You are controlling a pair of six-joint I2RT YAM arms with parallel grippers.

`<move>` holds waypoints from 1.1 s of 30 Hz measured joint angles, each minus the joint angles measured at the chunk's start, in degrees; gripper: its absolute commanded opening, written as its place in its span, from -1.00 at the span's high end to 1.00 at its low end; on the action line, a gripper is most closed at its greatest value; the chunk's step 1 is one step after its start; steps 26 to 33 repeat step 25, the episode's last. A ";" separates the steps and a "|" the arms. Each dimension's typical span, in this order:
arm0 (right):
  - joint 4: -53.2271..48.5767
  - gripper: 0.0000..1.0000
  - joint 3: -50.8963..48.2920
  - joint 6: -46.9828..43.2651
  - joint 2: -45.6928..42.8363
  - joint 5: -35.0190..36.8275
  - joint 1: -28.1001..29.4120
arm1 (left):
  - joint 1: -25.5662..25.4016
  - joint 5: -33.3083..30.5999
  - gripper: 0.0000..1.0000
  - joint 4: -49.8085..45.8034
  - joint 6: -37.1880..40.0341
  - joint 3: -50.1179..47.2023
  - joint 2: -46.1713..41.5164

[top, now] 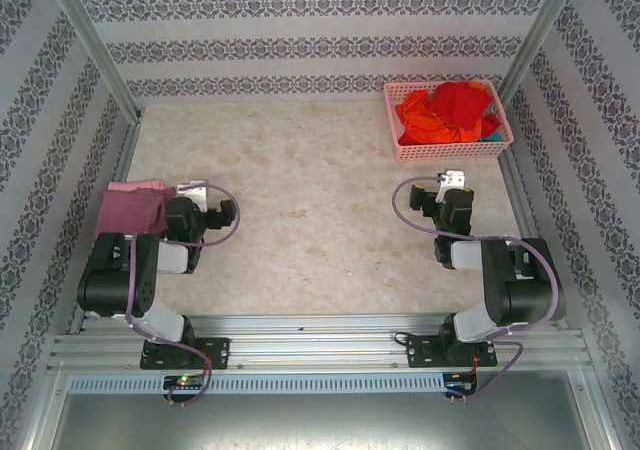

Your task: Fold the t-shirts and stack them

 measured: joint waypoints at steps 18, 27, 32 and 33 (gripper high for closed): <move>0.81 -0.96 0.02 0.00 0.00 0.00 0.09 | -0.33 -6.67 -0.99 2.64 0.72 0.31 0.24; 0.81 -0.96 0.02 0.00 0.00 0.00 0.09 | -0.33 -4.46 -0.99 2.23 1.31 1.01 0.24; 0.81 -0.96 0.02 0.00 0.00 0.00 0.09 | -0.33 -4.46 -0.99 2.23 1.31 1.01 0.24; 0.81 -0.96 0.02 0.00 0.00 0.00 0.09 | -0.33 -4.46 -0.99 2.23 1.31 1.01 0.24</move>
